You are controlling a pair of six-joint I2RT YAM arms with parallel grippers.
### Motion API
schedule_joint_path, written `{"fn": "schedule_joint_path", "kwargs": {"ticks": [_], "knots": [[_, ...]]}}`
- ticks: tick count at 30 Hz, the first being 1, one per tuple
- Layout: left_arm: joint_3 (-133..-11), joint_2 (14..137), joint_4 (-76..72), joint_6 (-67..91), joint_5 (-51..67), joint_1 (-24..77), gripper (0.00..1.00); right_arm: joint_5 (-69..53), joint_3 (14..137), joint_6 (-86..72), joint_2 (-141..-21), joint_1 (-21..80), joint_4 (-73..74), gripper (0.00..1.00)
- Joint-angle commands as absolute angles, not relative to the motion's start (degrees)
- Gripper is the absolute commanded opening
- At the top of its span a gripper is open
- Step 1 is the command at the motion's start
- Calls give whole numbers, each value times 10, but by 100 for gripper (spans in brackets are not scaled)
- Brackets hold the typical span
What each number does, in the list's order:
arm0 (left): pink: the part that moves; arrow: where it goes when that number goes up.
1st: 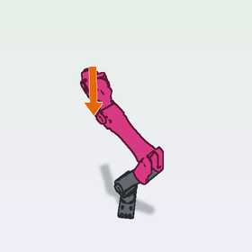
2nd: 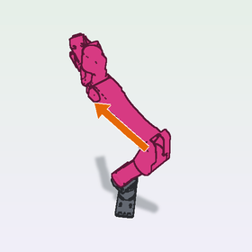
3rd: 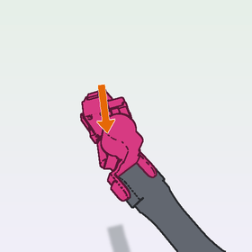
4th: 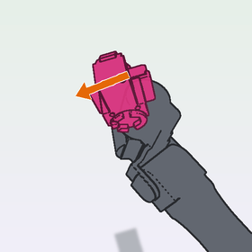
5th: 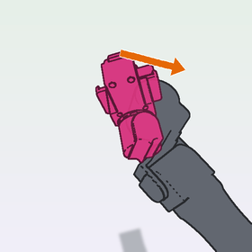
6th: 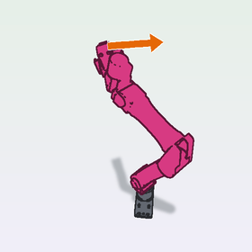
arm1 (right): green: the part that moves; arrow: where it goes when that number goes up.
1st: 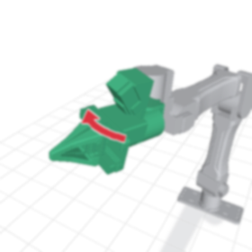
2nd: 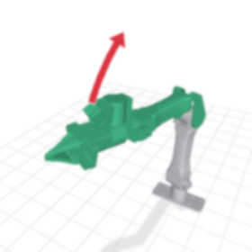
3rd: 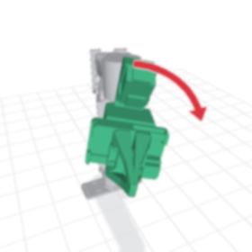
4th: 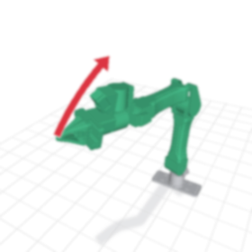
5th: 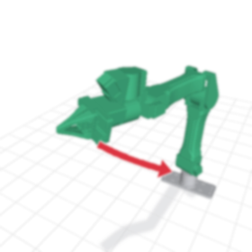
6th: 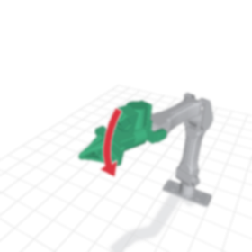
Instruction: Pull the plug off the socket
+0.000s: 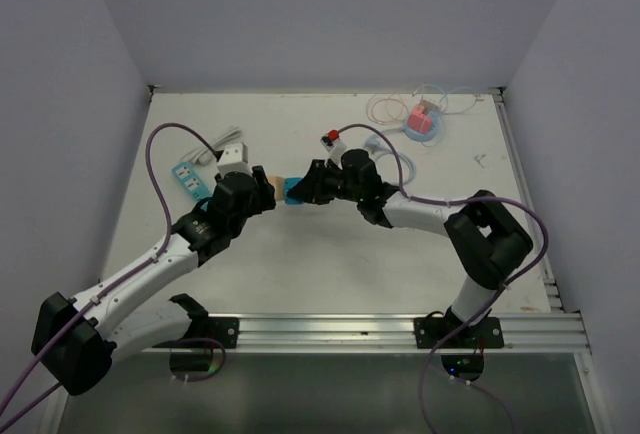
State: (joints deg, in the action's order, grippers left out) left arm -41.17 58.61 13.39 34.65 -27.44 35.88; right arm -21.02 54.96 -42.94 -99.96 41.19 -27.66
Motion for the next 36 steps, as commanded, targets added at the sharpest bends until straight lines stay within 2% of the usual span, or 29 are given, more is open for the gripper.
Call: {"fn": "schedule_joint_path", "kwargs": {"ticks": [1, 15, 21, 26, 30, 32, 35, 36], "knots": [[-389, 571, 127, 385, -446, 331, 1, -201, 540, -423, -921, 406, -222, 0], [-381, 573, 129, 383, -451, 312, 0, -232, 523, -411, -827, 334, -65, 0], [-393, 552, 87, 323, -355, 312, 3, -250, 466, -403, -848, 239, -56, 0], [-410, 560, 70, 286, -244, 312, 5, -311, 426, -419, -904, 196, -114, 0], [-410, 556, 36, 257, -169, 312, 5, -319, 424, -419, -943, 183, -138, 9], [-412, 559, 24, 243, -129, 312, 5, -306, 426, -412, -956, 182, -130, 22], [-414, 568, 11, 231, -84, 312, 5, -280, 426, -403, -959, 179, -104, 31], [-413, 570, 10, 224, -75, 312, 4, -257, 426, -401, -958, 176, -86, 41]]}}
